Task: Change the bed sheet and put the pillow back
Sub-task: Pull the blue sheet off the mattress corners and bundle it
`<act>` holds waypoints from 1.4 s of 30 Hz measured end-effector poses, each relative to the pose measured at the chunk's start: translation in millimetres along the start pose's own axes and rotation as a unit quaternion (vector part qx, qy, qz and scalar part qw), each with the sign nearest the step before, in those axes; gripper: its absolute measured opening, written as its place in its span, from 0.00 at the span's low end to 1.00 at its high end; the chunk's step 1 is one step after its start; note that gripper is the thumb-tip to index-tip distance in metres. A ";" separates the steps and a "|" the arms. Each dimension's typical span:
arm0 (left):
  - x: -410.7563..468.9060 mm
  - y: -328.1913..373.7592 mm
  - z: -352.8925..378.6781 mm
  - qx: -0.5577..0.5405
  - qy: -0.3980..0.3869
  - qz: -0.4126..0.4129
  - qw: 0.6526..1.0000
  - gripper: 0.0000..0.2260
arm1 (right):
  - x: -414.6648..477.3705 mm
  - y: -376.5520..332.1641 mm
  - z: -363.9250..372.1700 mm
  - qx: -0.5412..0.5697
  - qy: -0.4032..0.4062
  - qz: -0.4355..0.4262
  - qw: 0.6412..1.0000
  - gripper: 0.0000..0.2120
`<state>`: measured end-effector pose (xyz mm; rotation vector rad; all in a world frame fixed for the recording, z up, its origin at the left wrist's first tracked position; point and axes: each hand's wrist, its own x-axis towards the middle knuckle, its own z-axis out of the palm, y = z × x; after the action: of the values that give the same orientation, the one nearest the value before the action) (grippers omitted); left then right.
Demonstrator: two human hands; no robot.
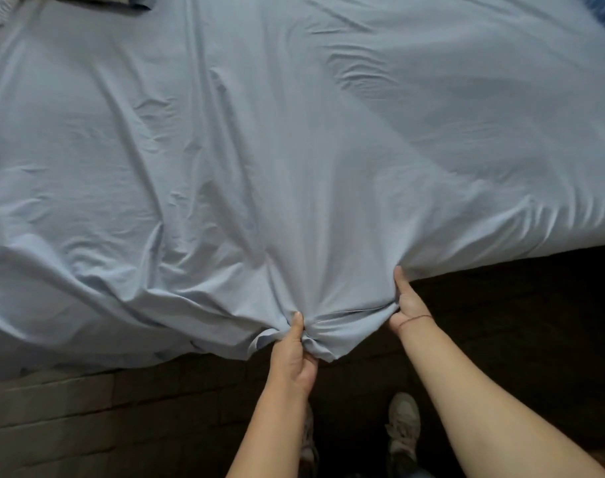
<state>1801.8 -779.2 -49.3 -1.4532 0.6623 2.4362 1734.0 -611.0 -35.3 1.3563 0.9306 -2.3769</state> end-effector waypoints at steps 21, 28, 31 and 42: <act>-48.9 -135.3 162.7 0.058 -0.055 0.005 0.997 0.08 | -50.5 -103.1 -88.9 -0.135 -0.182 -0.010 0.974 0.40; -48.6 -141.8 152.0 0.052 -0.002 0.050 0.997 0.18 | -25.9 -134.2 -78.7 0.042 -0.114 0.157 0.980 0.23; -48.7 -140.0 148.4 0.068 -0.005 0.052 0.996 0.17 | -16.3 -149.6 -80.5 0.046 -0.033 0.146 0.988 0.19; -31.6 -159.9 153.1 0.106 -0.069 -0.008 0.992 0.32 | -14.5 -140.2 -139.3 -0.052 0.022 -0.035 0.998 0.27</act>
<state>1765.0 -563.9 -1.3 -1.1940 0.8447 2.3459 1766.1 -416.4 -16.9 1.3632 1.1151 -2.3227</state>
